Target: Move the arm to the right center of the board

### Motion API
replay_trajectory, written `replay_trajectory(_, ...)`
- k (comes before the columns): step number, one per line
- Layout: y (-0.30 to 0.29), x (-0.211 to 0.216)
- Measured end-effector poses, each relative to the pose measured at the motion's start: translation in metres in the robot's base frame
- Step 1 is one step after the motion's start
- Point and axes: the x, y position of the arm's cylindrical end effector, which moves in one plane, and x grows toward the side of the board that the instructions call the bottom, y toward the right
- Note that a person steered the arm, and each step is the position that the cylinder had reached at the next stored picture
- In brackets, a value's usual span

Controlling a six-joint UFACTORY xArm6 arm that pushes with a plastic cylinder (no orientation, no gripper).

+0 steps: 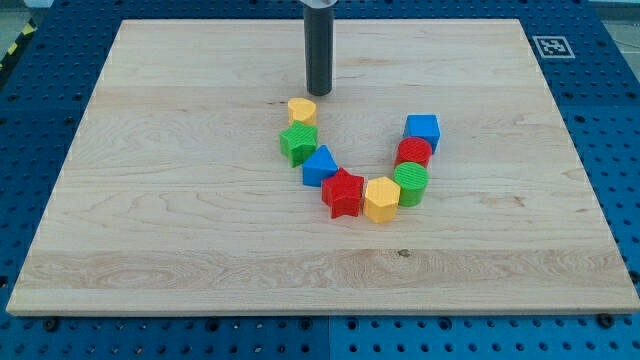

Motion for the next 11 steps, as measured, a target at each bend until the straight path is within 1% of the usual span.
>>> replay_trajectory(2, 0.039, -0.001)
replay_trajectory(4, 0.094, 0.0)
replay_trajectory(5, 0.1, 0.016)
replay_trajectory(8, 0.105, 0.016)
replay_trajectory(10, 0.147, 0.018)
replay_trajectory(11, 0.171, 0.025)
